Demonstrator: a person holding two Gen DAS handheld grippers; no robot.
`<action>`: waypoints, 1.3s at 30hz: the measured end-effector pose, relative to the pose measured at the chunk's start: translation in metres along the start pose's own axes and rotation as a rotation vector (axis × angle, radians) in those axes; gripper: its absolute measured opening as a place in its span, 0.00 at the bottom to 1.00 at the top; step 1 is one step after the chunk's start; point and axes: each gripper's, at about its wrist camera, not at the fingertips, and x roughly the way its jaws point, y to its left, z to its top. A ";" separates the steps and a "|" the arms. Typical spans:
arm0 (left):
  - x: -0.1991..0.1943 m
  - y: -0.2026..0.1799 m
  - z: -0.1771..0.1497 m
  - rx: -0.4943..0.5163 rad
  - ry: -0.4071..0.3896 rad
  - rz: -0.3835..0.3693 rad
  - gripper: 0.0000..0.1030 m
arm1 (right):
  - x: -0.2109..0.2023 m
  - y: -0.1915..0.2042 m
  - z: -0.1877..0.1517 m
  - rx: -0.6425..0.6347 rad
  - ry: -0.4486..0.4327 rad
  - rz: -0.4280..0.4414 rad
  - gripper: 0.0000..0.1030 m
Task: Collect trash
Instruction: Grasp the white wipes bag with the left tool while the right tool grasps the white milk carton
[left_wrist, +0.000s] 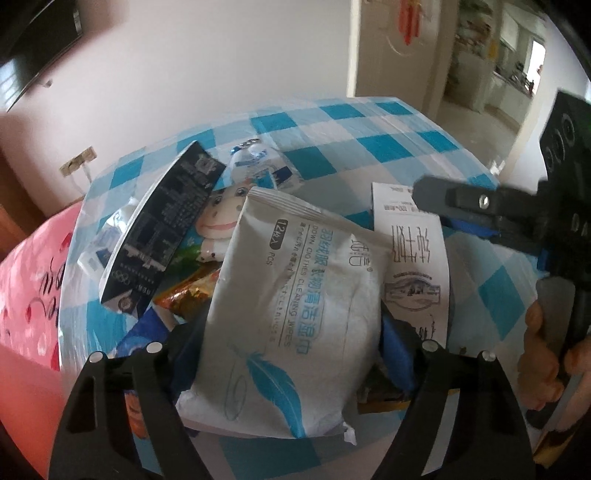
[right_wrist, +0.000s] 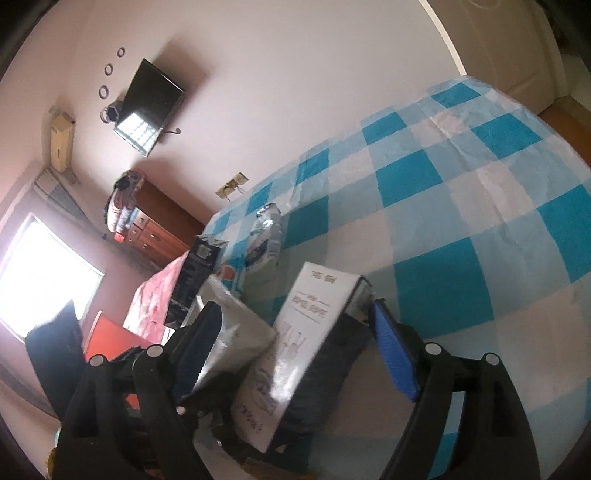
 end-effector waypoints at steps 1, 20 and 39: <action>-0.002 0.001 -0.001 -0.029 -0.007 0.002 0.77 | 0.001 0.000 -0.001 -0.004 0.006 -0.009 0.79; -0.063 0.027 -0.023 -0.227 -0.162 0.011 0.76 | 0.026 0.028 -0.020 -0.179 0.051 -0.192 0.79; -0.080 0.063 -0.066 -0.287 -0.185 -0.031 0.76 | 0.063 0.065 -0.037 -0.467 0.133 -0.408 0.87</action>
